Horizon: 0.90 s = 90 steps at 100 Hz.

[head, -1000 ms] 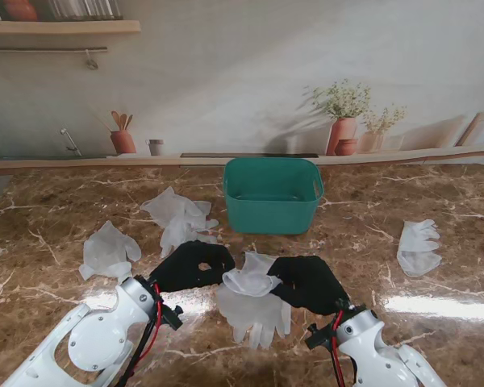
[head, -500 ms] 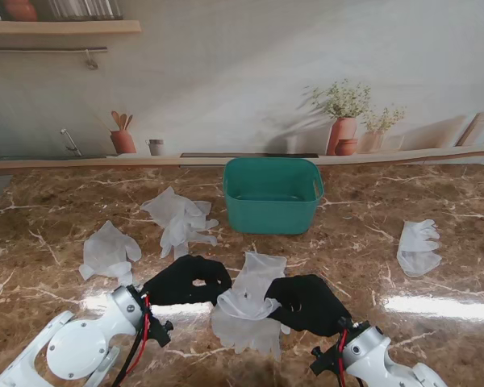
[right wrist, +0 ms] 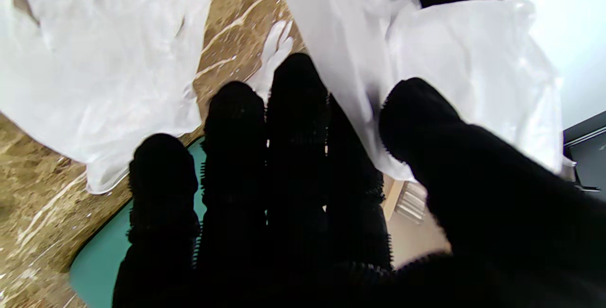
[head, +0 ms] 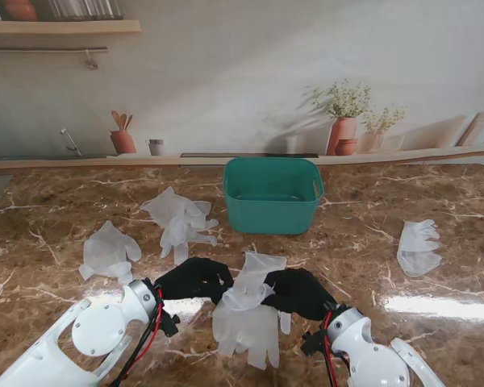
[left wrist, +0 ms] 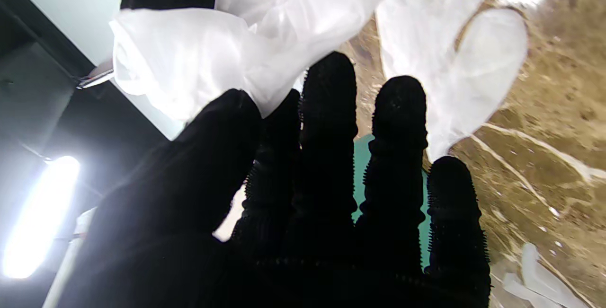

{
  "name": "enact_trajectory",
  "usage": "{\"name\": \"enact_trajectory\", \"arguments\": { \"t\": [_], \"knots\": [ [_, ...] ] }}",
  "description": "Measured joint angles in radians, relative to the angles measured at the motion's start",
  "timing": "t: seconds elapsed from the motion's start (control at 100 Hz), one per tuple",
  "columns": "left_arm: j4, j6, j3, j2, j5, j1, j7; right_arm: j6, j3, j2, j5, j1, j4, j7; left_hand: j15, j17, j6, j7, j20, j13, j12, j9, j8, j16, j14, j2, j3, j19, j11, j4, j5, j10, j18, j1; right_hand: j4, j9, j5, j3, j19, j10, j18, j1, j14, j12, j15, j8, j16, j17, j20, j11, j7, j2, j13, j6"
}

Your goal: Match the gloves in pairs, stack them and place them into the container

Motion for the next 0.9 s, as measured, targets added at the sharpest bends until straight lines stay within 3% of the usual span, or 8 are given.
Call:
{"name": "enact_trajectory", "arguments": {
  "t": [0.11,0.21,0.41,0.61,0.77,0.9],
  "knots": [
    [0.066,0.017,0.060,-0.008,0.067,-0.067,0.074,0.017,-0.040,-0.011,-0.029,0.074,0.086,-0.073,0.000,-0.001,0.000,0.000,-0.001,0.000,0.000,0.000,0.000,0.000,0.000,0.000,0.000,0.000,0.000,0.000,0.000,0.000,0.000,0.000,0.000,0.000,0.000,0.000,0.000,0.000,0.000,0.000,0.000,0.000,0.000,0.000,0.000,-0.003,0.000,0.000,0.000,0.000,0.000,-0.001],
    [0.121,0.041,0.114,-0.025,0.090,-0.122,0.149,0.035,-0.060,-0.021,-0.059,0.129,0.146,-0.089,0.007,-0.002,0.000,0.000,-0.001,0.000,0.000,0.000,0.000,0.000,0.000,0.000,0.000,0.000,0.001,0.000,0.000,0.000,0.000,0.000,0.000,0.000,0.000,0.000,0.000,0.000,0.000,0.000,0.000,0.000,0.000,0.000,0.000,-0.004,0.000,0.000,0.000,0.000,0.000,-0.003],
    [0.221,0.083,0.210,-0.062,0.172,-0.226,0.234,0.061,-0.123,-0.038,-0.077,0.235,0.268,-0.166,0.014,-0.002,0.000,0.000,-0.001,0.000,0.005,0.000,0.000,0.000,0.000,0.000,0.014,0.000,0.016,0.001,0.000,0.000,-0.001,-0.001,0.000,0.000,0.000,0.001,0.000,0.000,-0.001,0.000,0.000,0.000,0.000,0.000,0.000,-0.005,-0.001,0.000,0.000,0.000,0.000,-0.004],
    [0.301,0.142,0.283,-0.094,0.200,-0.298,0.322,0.110,-0.162,-0.054,-0.115,0.303,0.352,-0.212,0.025,-0.002,0.000,0.000,-0.001,0.000,0.005,0.000,0.000,0.000,0.000,0.000,0.014,0.000,0.024,0.001,0.000,0.000,-0.002,-0.001,0.000,0.000,-0.001,0.013,0.000,0.000,-0.001,0.000,0.000,0.000,0.000,0.000,0.000,-0.005,-0.001,0.000,0.000,-0.010,0.000,-0.005],
    [0.350,0.180,0.317,-0.119,0.210,-0.332,0.355,0.178,-0.184,-0.064,-0.131,0.331,0.386,-0.252,0.032,-0.002,0.000,0.000,-0.001,0.000,0.005,0.000,-0.013,0.000,0.000,0.000,0.014,0.000,0.024,0.001,0.000,0.000,-0.002,-0.001,0.000,0.000,0.018,0.024,0.010,0.000,-0.002,-0.013,0.000,0.000,0.000,-0.011,0.000,0.003,-0.001,0.000,0.000,-0.021,0.000,-0.006],
    [0.378,0.233,0.351,-0.134,0.209,-0.356,0.375,0.224,-0.199,-0.071,-0.151,0.344,0.407,-0.275,0.050,-0.002,0.000,0.012,-0.001,0.000,0.016,0.000,-0.113,0.000,0.000,-0.008,0.015,0.002,0.025,0.001,0.000,0.000,-0.002,-0.001,0.000,0.012,0.049,0.031,0.026,0.001,-0.003,-0.062,0.000,0.000,0.010,-0.012,0.000,0.021,-0.001,0.001,-0.001,-0.027,0.000,-0.006]
  ]
}}
